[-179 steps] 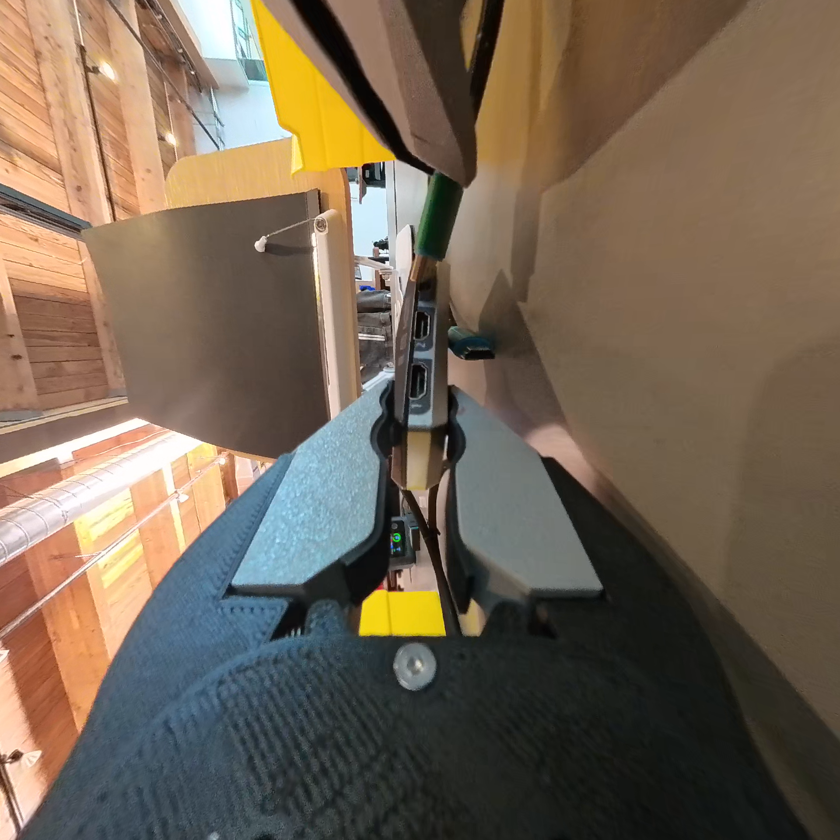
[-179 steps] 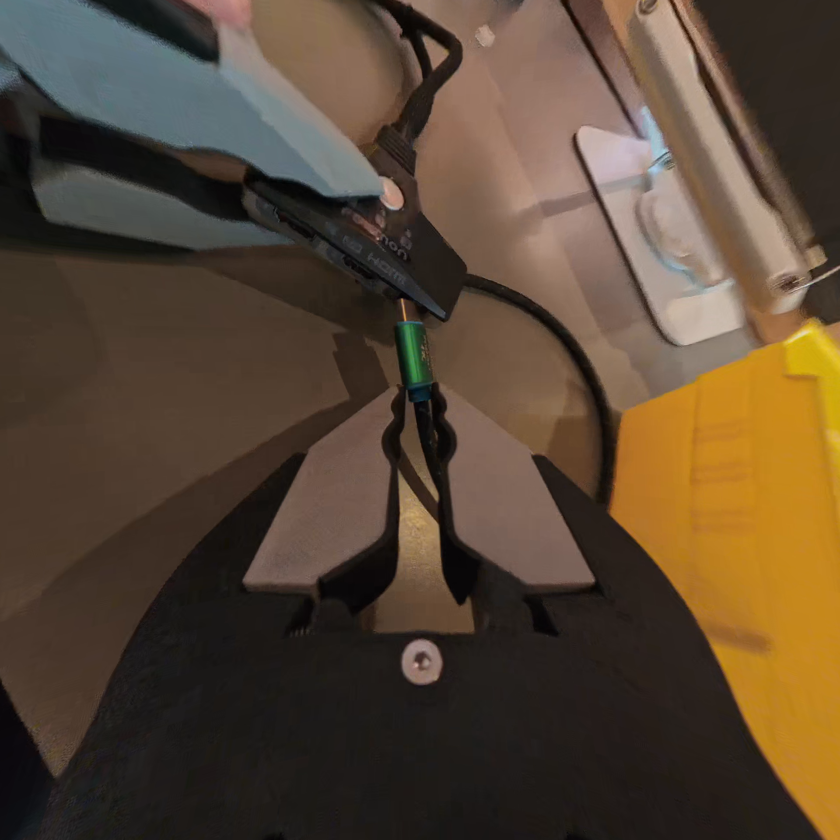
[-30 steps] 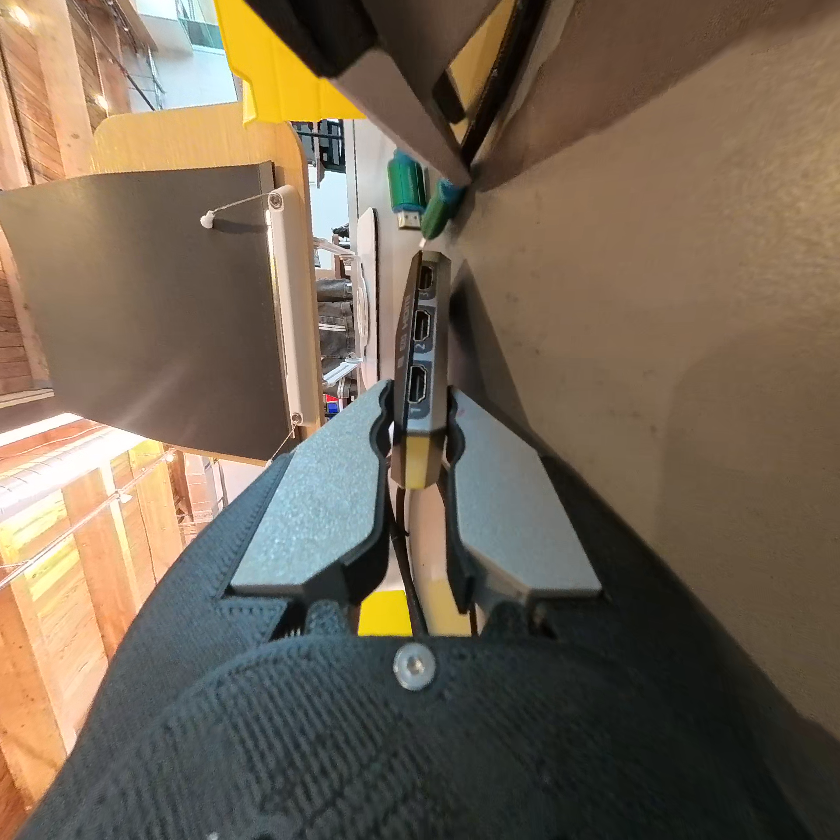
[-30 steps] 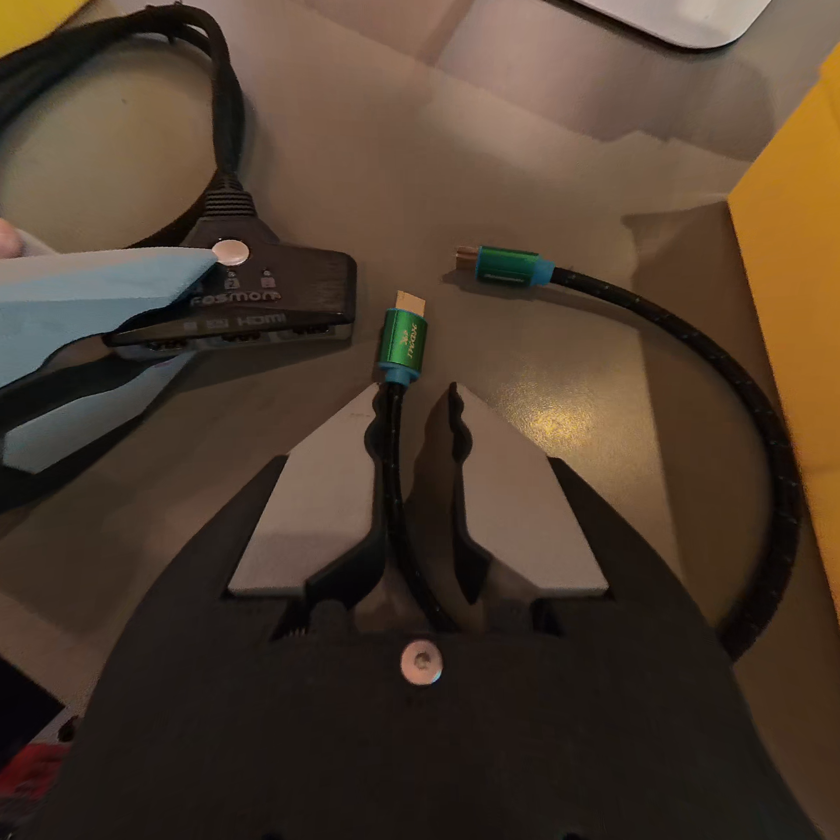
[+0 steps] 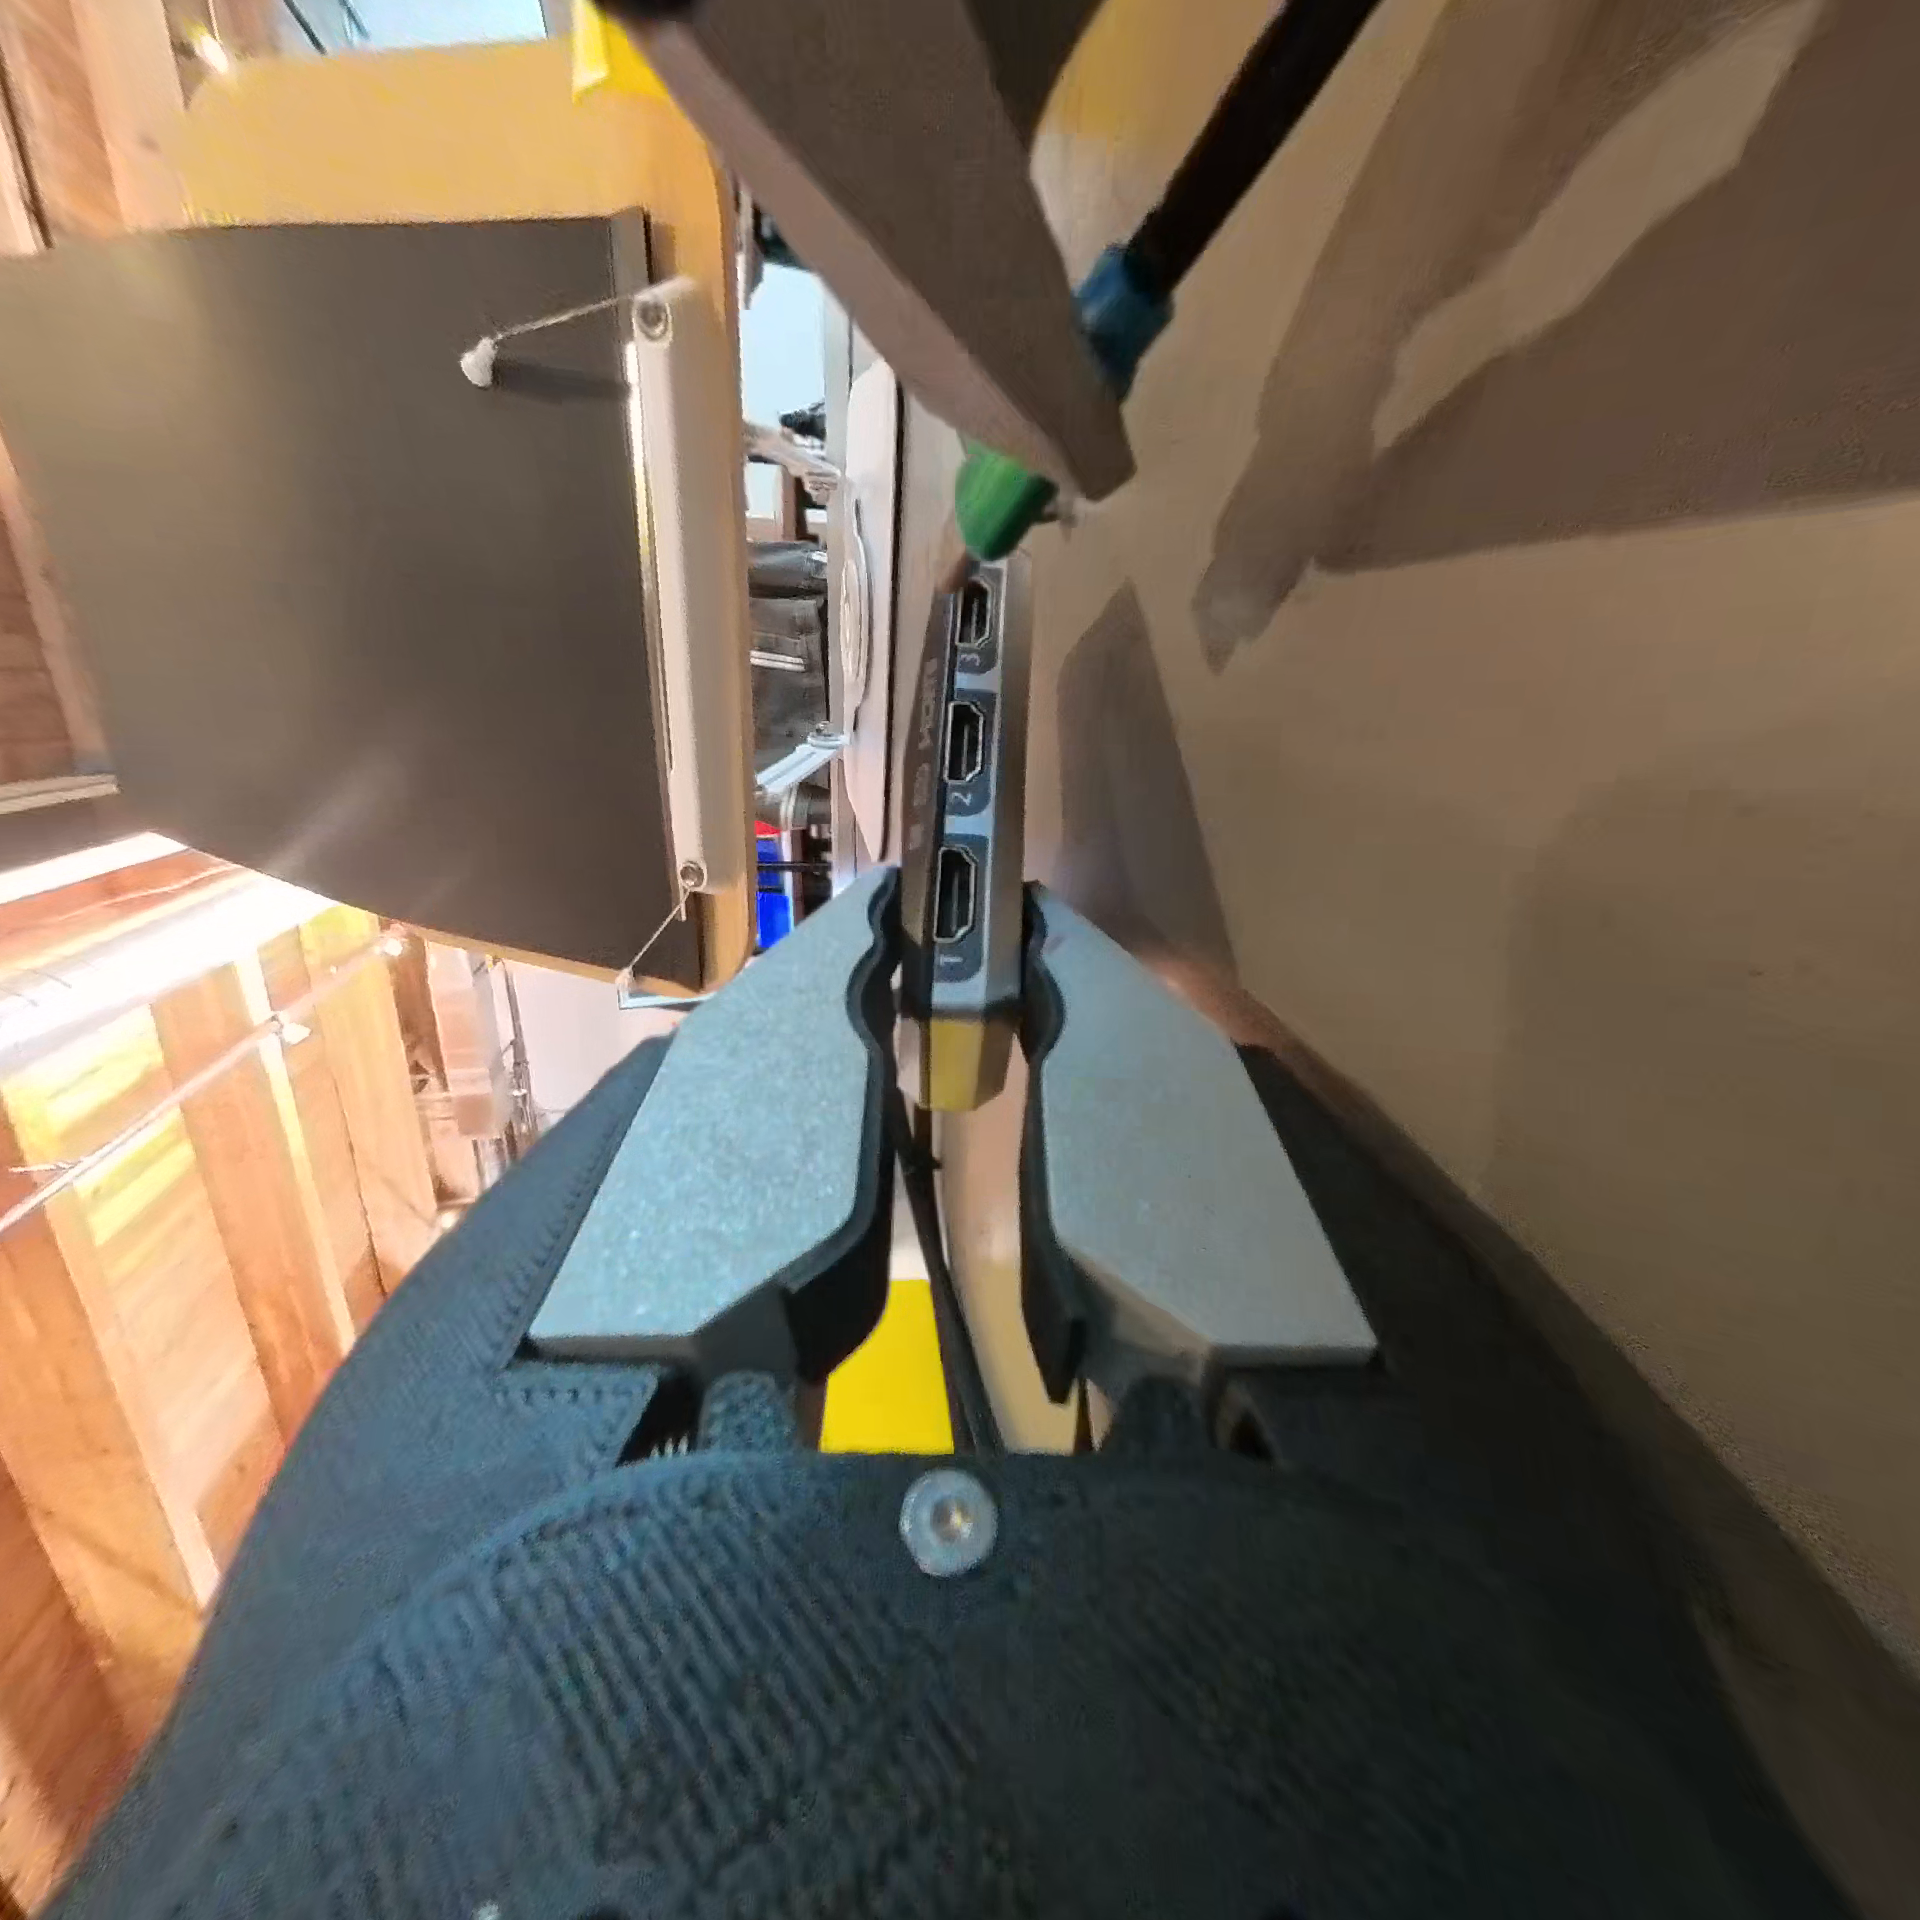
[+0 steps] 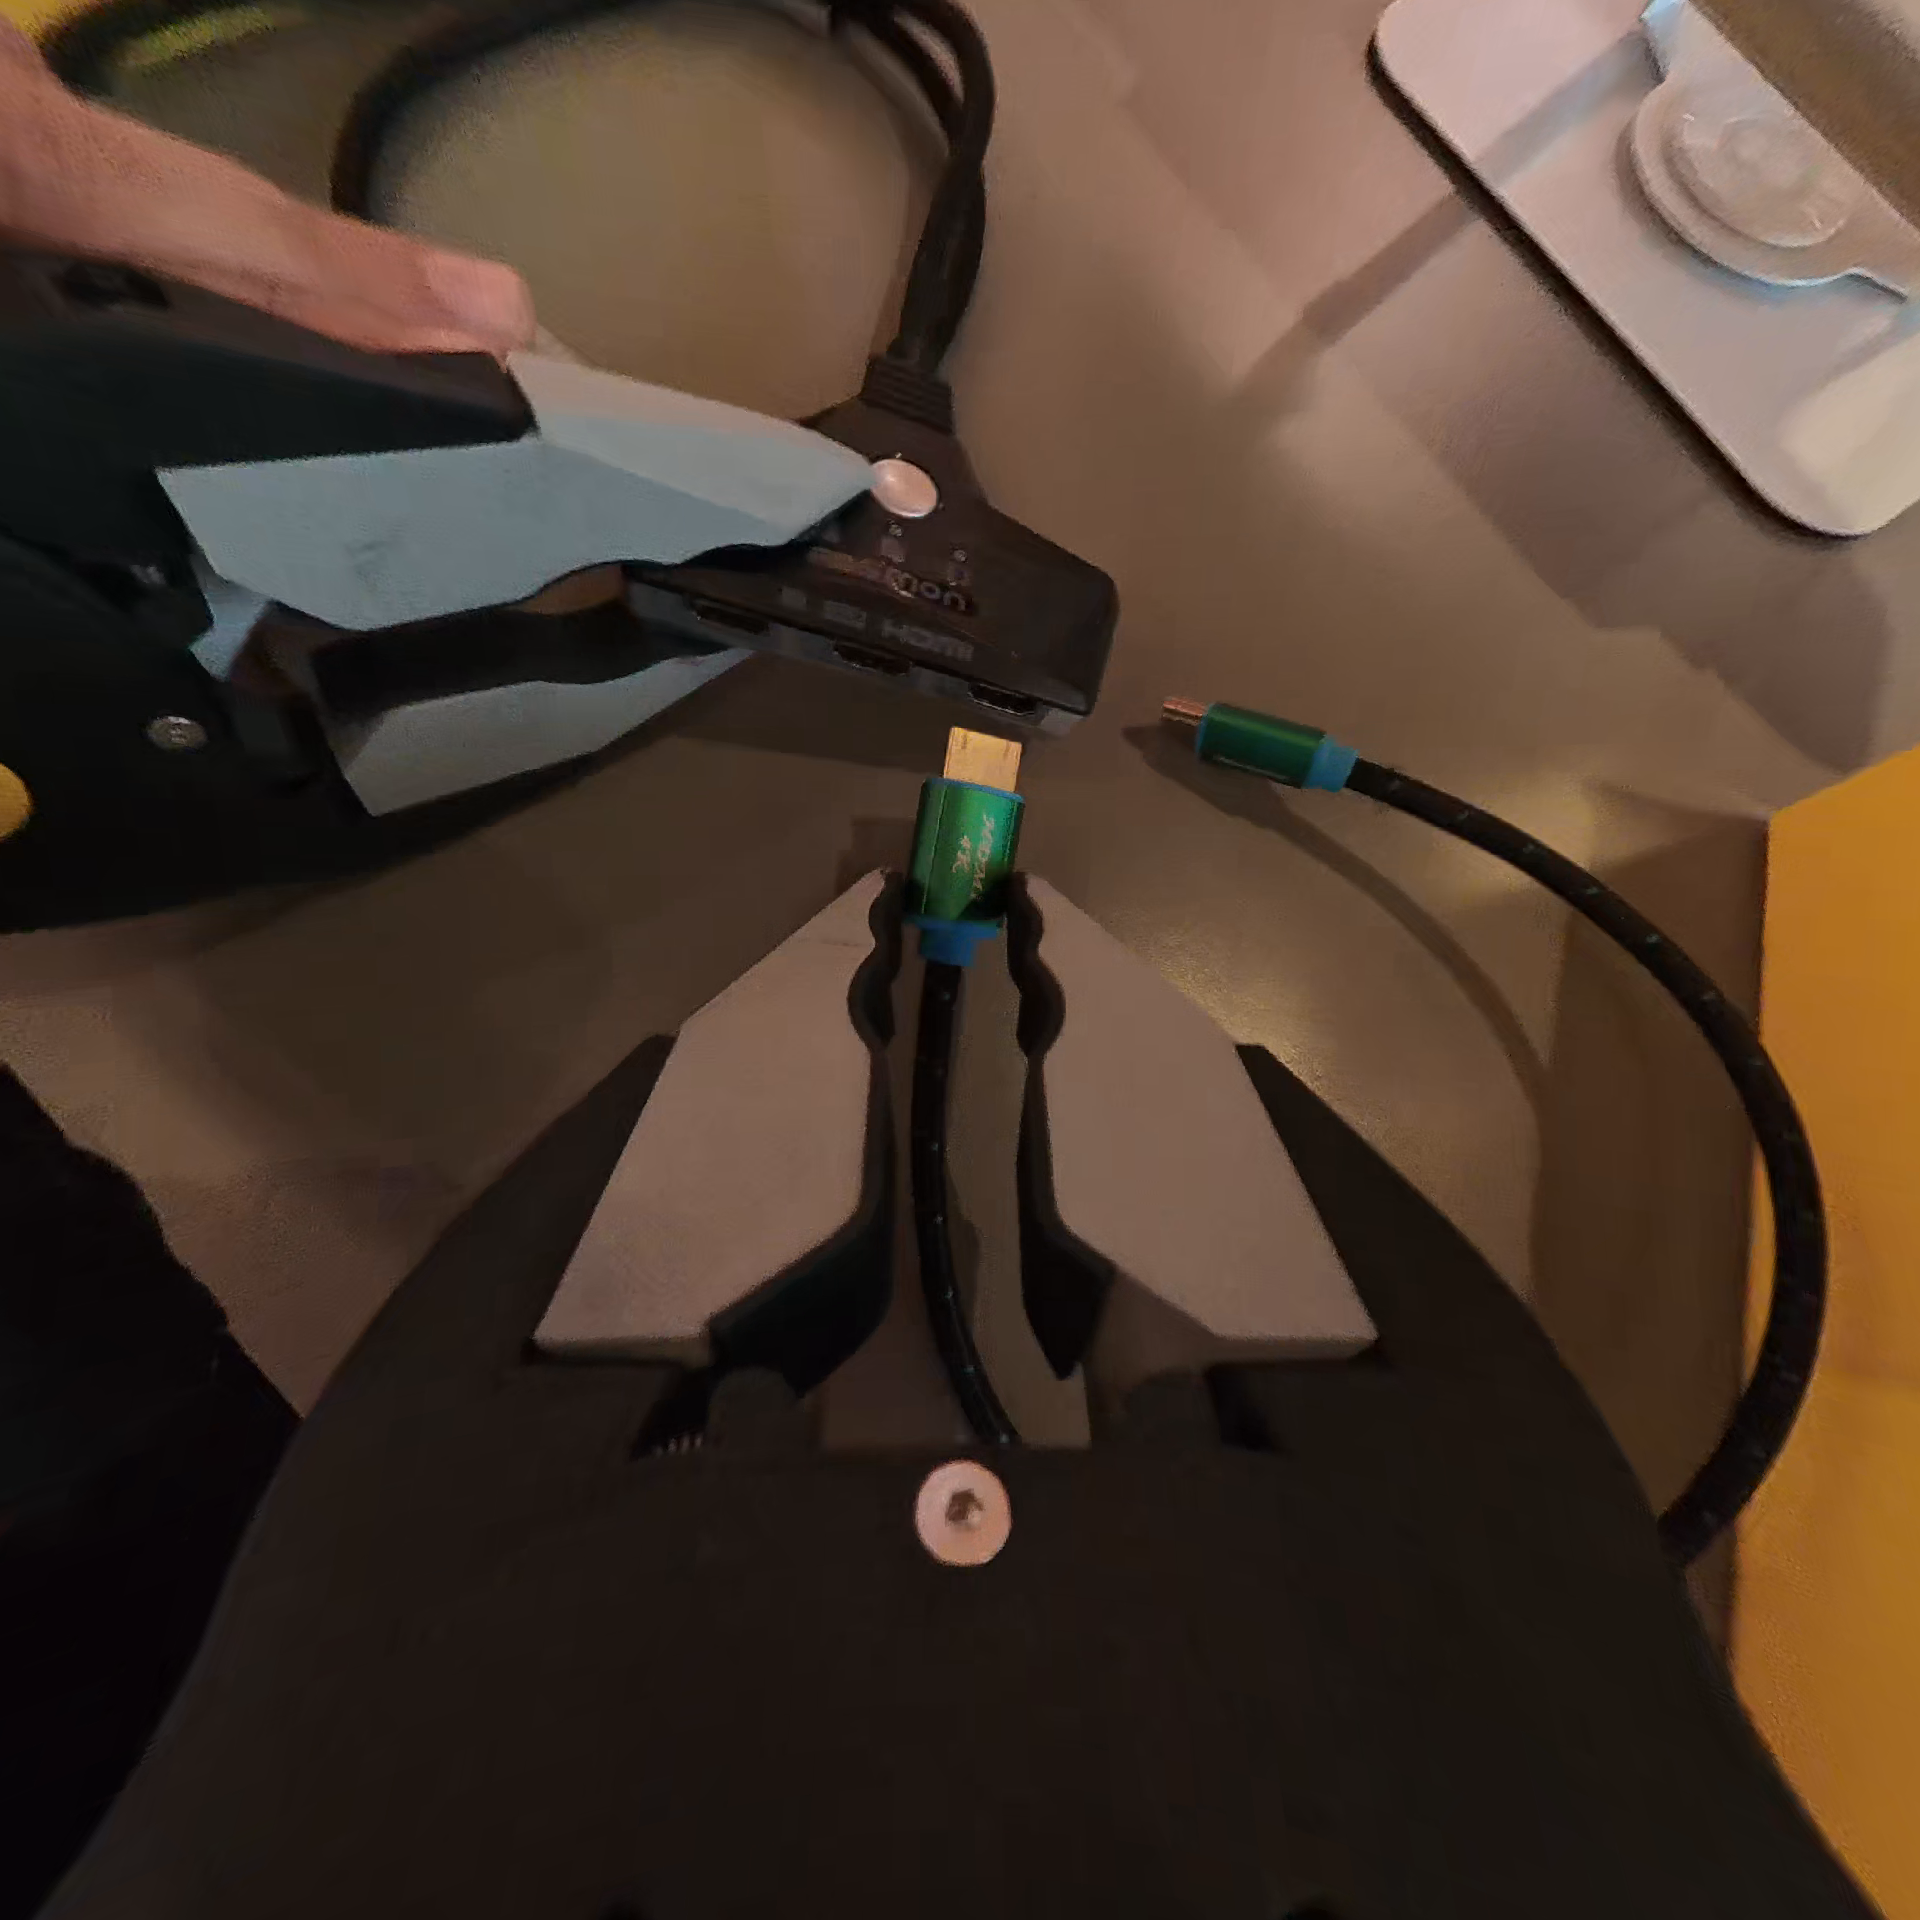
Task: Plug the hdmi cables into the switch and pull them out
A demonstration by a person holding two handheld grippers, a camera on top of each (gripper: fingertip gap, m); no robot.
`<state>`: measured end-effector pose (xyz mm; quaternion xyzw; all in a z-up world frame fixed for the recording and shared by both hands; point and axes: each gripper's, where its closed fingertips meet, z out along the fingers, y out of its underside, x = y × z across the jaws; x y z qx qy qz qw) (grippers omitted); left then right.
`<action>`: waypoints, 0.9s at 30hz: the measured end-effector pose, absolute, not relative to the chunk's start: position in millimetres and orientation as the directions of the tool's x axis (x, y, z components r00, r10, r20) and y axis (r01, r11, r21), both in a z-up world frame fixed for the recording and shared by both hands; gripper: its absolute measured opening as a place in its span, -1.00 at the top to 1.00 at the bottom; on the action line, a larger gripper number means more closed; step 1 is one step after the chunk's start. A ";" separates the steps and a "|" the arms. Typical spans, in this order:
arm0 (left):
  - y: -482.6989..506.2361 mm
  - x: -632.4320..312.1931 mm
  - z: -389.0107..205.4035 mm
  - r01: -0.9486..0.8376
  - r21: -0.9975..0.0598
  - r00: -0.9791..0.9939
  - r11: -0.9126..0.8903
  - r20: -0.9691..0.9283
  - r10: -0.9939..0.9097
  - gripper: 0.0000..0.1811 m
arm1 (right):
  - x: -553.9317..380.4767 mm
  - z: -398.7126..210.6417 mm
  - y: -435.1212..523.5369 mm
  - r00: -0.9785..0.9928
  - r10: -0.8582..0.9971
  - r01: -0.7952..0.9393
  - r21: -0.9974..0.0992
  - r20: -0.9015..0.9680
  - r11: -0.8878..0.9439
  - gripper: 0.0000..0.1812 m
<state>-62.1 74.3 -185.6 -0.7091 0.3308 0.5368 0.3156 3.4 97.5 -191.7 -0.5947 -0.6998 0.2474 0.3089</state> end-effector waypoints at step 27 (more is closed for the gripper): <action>76.6 -59.3 -176.9 -0.799 0.093 -0.015 -0.594 -0.991 -0.135 0.80 | -0.4 -194.3 77.7 -0.313 0.940 0.865 -0.368 0.133 0.340 0.82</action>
